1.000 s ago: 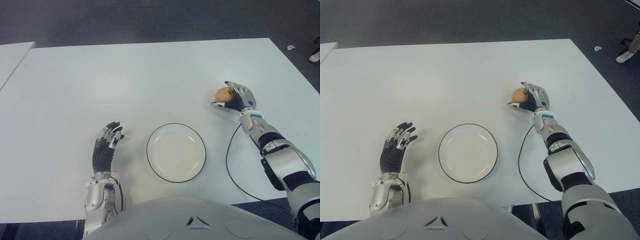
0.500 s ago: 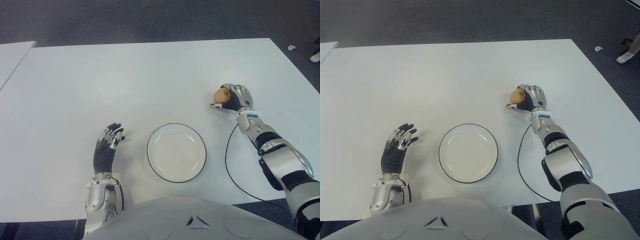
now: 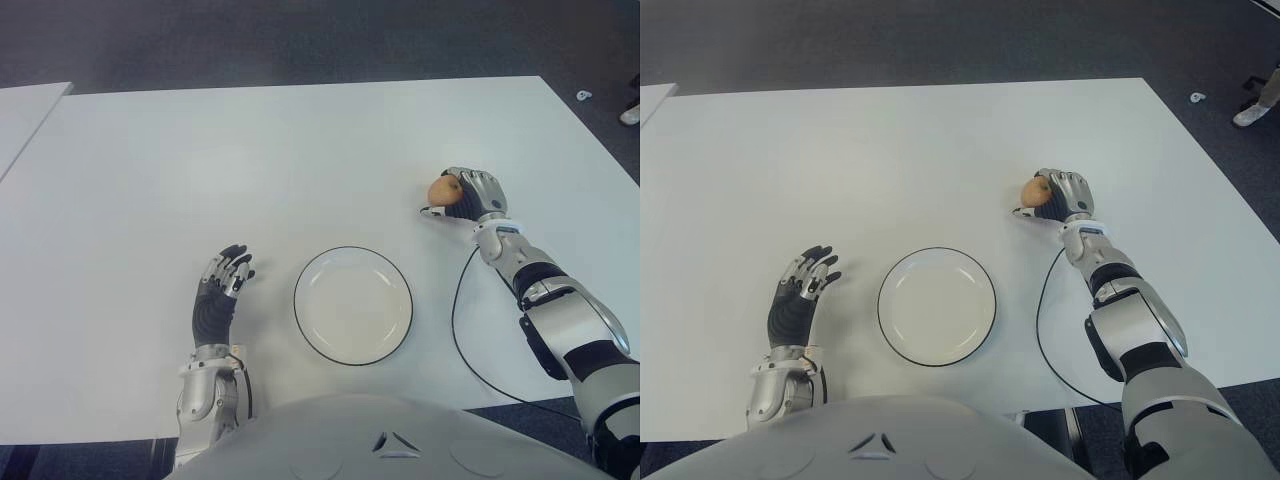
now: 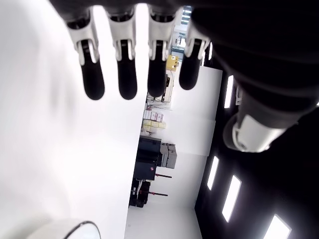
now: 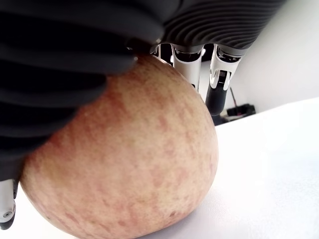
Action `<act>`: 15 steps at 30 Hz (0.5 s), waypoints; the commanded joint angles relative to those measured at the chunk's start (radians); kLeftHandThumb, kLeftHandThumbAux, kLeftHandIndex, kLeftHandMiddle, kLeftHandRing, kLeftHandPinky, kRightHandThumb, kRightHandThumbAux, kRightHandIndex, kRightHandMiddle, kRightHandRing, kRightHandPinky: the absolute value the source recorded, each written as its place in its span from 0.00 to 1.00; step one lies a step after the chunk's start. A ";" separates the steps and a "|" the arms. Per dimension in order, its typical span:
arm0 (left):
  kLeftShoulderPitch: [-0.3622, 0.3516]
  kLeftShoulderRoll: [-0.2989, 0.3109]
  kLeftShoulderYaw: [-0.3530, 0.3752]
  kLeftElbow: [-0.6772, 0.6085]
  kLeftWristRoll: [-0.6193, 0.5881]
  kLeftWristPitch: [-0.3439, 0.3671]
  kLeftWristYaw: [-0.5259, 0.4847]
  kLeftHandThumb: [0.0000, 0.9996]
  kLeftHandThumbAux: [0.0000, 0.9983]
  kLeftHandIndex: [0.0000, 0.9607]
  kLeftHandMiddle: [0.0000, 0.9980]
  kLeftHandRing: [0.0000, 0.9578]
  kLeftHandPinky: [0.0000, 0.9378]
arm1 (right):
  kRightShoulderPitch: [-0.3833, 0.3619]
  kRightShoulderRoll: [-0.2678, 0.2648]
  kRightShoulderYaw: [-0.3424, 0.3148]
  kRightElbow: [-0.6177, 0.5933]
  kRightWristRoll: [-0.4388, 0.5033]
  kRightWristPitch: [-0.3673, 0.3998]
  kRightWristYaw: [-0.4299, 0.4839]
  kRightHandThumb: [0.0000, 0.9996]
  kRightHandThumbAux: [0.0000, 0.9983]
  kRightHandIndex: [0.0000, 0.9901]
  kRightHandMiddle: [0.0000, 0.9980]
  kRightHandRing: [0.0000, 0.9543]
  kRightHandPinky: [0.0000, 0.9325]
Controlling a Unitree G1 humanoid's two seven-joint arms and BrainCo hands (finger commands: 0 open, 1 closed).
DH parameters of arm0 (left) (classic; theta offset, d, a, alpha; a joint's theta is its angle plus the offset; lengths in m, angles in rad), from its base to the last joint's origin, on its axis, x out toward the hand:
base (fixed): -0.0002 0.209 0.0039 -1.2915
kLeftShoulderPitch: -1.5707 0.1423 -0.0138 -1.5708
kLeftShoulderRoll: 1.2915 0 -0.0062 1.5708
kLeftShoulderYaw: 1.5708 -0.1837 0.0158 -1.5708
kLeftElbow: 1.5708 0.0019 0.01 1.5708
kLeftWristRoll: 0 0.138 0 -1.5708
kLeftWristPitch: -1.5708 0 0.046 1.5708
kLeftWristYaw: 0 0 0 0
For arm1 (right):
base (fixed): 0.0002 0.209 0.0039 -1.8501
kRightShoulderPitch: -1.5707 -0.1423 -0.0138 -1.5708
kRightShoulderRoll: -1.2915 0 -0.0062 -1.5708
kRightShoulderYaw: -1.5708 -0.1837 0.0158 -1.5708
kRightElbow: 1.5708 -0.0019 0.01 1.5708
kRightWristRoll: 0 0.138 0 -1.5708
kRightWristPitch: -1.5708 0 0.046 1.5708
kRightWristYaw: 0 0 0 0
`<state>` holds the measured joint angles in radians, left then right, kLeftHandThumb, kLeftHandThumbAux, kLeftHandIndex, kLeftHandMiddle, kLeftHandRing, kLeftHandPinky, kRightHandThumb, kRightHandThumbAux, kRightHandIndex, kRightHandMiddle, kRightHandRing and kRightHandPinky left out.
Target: Put the apples into the plate.
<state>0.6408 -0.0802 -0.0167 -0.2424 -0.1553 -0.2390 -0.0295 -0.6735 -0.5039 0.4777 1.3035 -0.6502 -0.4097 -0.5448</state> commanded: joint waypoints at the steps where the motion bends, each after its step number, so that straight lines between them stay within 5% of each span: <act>1: 0.010 -0.016 -0.014 -0.013 0.006 0.020 0.012 0.39 0.57 0.25 0.22 0.25 0.31 | 0.050 0.016 0.004 0.027 0.000 0.008 0.076 0.72 0.71 0.44 0.80 0.80 0.75; 9: 0.001 -0.014 -0.006 0.013 -0.008 0.001 0.004 0.39 0.57 0.25 0.22 0.25 0.32 | 0.046 0.011 -0.002 0.019 0.003 0.000 0.075 0.72 0.71 0.44 0.81 0.82 0.80; 15: 0.001 -0.017 -0.005 0.005 -0.001 0.029 0.020 0.39 0.56 0.24 0.22 0.25 0.31 | 0.043 0.007 -0.007 0.015 0.003 -0.017 0.062 0.72 0.71 0.44 0.83 0.82 0.71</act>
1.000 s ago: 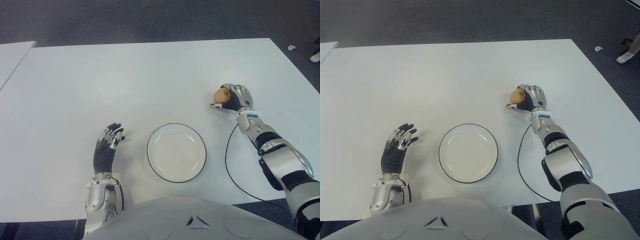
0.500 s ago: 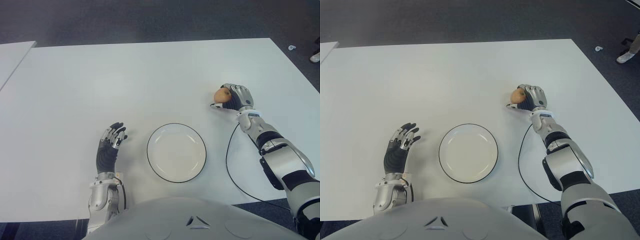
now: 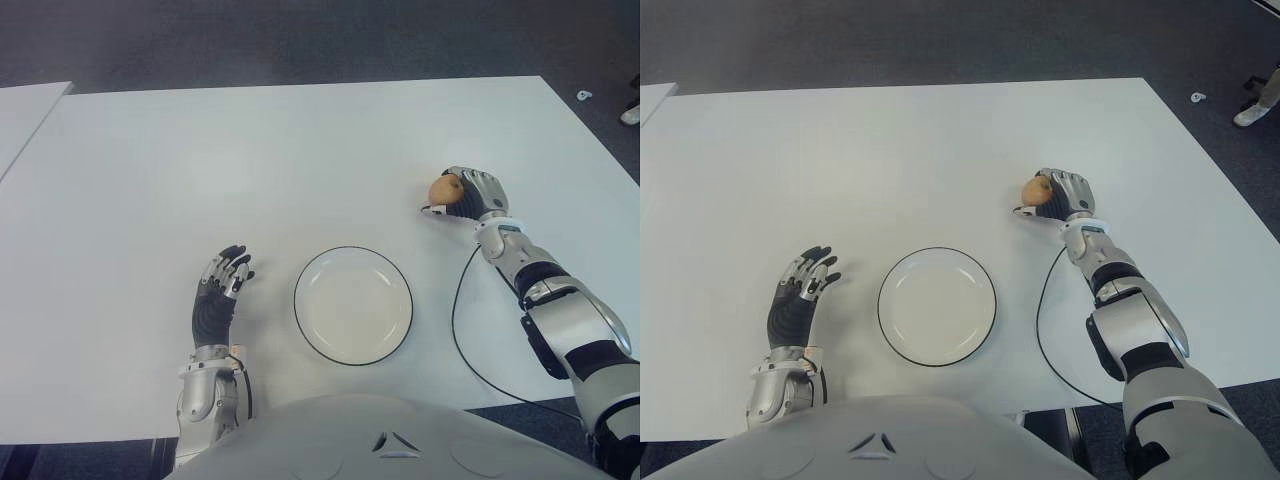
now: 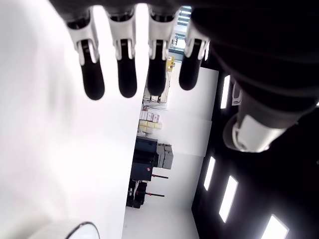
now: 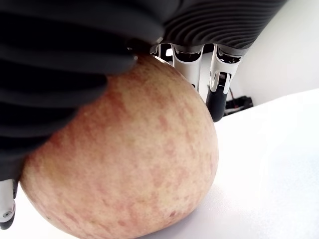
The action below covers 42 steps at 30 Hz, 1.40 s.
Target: Put the apples into the plate.
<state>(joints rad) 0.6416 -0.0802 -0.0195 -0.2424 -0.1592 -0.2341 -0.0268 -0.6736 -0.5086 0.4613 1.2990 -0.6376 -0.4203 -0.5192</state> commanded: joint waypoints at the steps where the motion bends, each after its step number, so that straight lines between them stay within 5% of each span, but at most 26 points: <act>1: 0.000 -0.018 -0.003 0.005 0.002 0.026 0.018 0.39 0.56 0.23 0.22 0.25 0.31 | 0.042 0.009 0.007 0.018 -0.008 -0.013 0.035 0.72 0.71 0.44 0.83 0.82 0.70; 20: -0.011 -0.010 0.006 0.016 -0.015 0.033 0.006 0.39 0.57 0.22 0.22 0.25 0.30 | -0.011 -0.076 -0.030 -0.090 0.002 -0.144 -0.011 0.73 0.71 0.44 0.84 0.83 0.58; 23: -0.020 -0.008 0.011 0.028 -0.014 0.032 0.007 0.39 0.57 0.22 0.22 0.25 0.31 | 0.001 -0.109 -0.048 -0.185 0.004 -0.181 -0.022 0.73 0.71 0.44 0.84 0.83 0.58; 25: -0.051 0.000 0.024 0.097 -0.015 -0.037 -0.018 0.39 0.58 0.22 0.22 0.25 0.31 | 0.032 -0.143 -0.058 -0.293 -0.010 -0.204 -0.035 0.73 0.71 0.44 0.85 0.83 0.60; 31: -0.062 0.008 0.026 0.107 -0.019 -0.020 -0.023 0.37 0.60 0.23 0.22 0.26 0.32 | 0.209 -0.187 -0.102 -0.701 -0.022 -0.194 0.018 0.74 0.71 0.44 0.86 0.86 0.79; 42: -0.064 0.002 0.026 0.069 -0.009 0.048 0.002 0.40 0.57 0.22 0.22 0.26 0.31 | 0.330 -0.162 -0.104 -0.939 -0.123 -0.149 0.029 0.74 0.71 0.44 0.87 0.89 0.89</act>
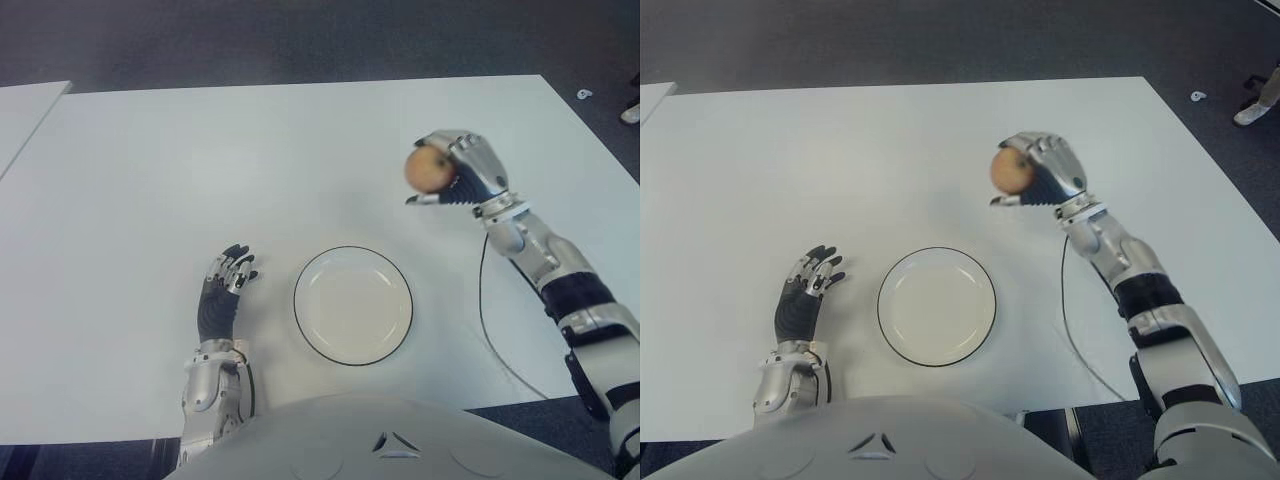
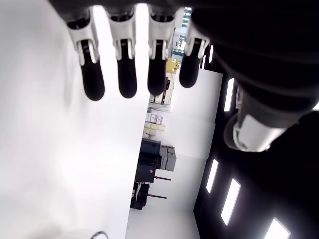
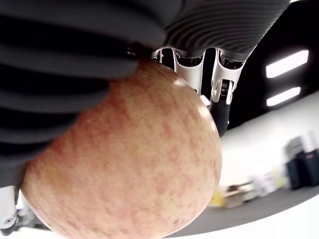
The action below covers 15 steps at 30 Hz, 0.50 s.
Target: Put the apples into the plate.
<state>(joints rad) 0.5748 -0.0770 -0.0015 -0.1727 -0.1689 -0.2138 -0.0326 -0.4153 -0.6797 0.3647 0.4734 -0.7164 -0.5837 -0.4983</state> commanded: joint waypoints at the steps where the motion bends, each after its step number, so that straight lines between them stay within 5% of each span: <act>1: 0.002 -0.001 0.009 -0.002 0.001 0.029 0.008 0.40 0.57 0.22 0.22 0.26 0.31 | 0.081 0.012 -0.011 -0.131 -0.051 0.015 0.010 0.74 0.71 0.44 0.87 0.89 0.89; 6: 0.001 0.000 0.011 -0.005 0.006 0.036 0.008 0.41 0.57 0.23 0.22 0.26 0.31 | 0.149 0.027 -0.011 -0.267 -0.114 0.012 0.013 0.73 0.71 0.44 0.87 0.89 0.90; 15: -0.004 0.000 0.020 -0.006 -0.001 0.038 -0.001 0.41 0.57 0.23 0.23 0.26 0.31 | 0.237 0.066 -0.005 -0.556 -0.140 0.029 0.161 0.73 0.71 0.44 0.88 0.91 0.93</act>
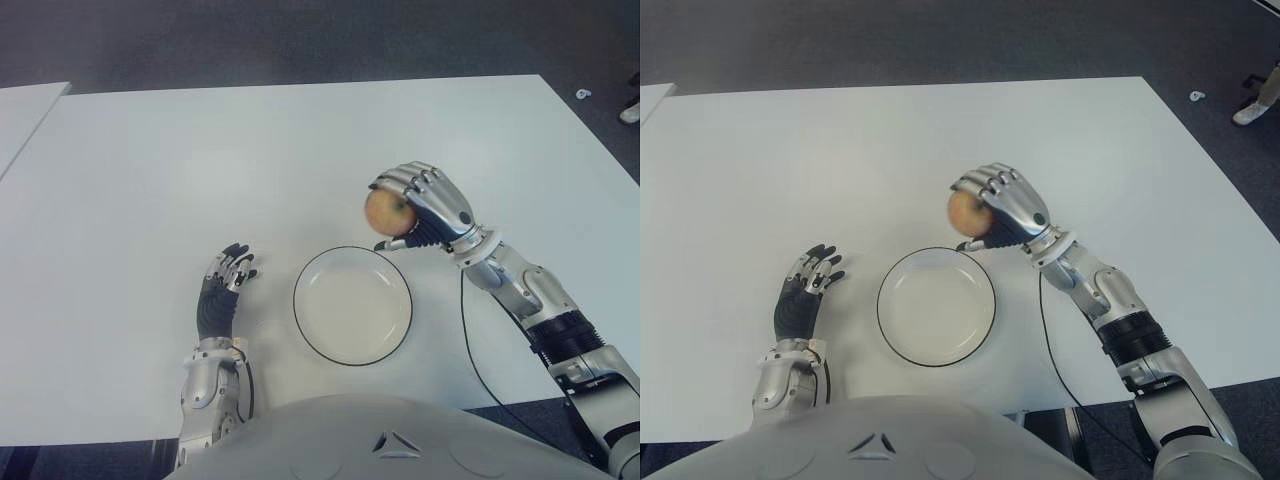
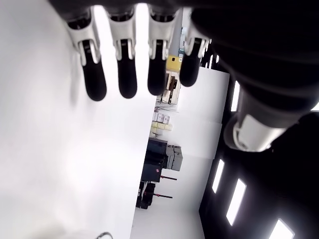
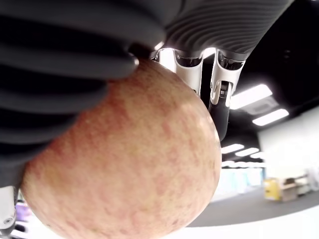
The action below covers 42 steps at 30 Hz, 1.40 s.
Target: Put the apples into the plate.
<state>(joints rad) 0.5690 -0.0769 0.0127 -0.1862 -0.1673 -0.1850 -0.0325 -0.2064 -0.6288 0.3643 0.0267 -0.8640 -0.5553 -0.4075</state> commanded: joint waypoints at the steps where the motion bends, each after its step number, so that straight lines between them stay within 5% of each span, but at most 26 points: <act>1: 0.002 -0.001 0.006 0.007 -0.003 0.009 -0.002 0.41 0.57 0.23 0.23 0.26 0.31 | 0.034 0.017 -0.008 -0.122 0.011 0.000 0.083 0.73 0.71 0.44 0.88 0.91 0.93; 12: 0.008 -0.014 -0.003 0.003 -0.003 0.013 -0.003 0.40 0.57 0.22 0.23 0.26 0.30 | 0.071 0.003 0.031 -0.143 0.079 -0.138 0.248 0.72 0.71 0.45 0.85 0.89 0.92; 22: 0.014 -0.018 -0.011 0.000 0.014 0.006 0.003 0.41 0.58 0.22 0.22 0.26 0.31 | 0.100 0.026 0.044 -0.202 0.082 -0.129 0.404 0.72 0.71 0.44 0.82 0.88 0.90; 29: 0.010 -0.008 -0.016 0.014 0.019 -0.042 -0.016 0.39 0.60 0.23 0.23 0.26 0.31 | 0.119 0.061 0.050 -0.216 0.029 -0.127 0.412 0.72 0.71 0.44 0.82 0.88 0.91; 42: 0.020 -0.020 -0.033 -0.005 0.021 -0.009 0.007 0.40 0.60 0.23 0.23 0.27 0.32 | 0.145 0.093 0.055 -0.227 -0.062 -0.141 0.378 0.72 0.71 0.45 0.83 0.89 0.93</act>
<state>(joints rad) 0.5807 -0.0894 -0.0177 -0.1980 -0.1540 -0.2038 -0.0349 -0.0643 -0.5444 0.4168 -0.2013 -0.9090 -0.6902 -0.0105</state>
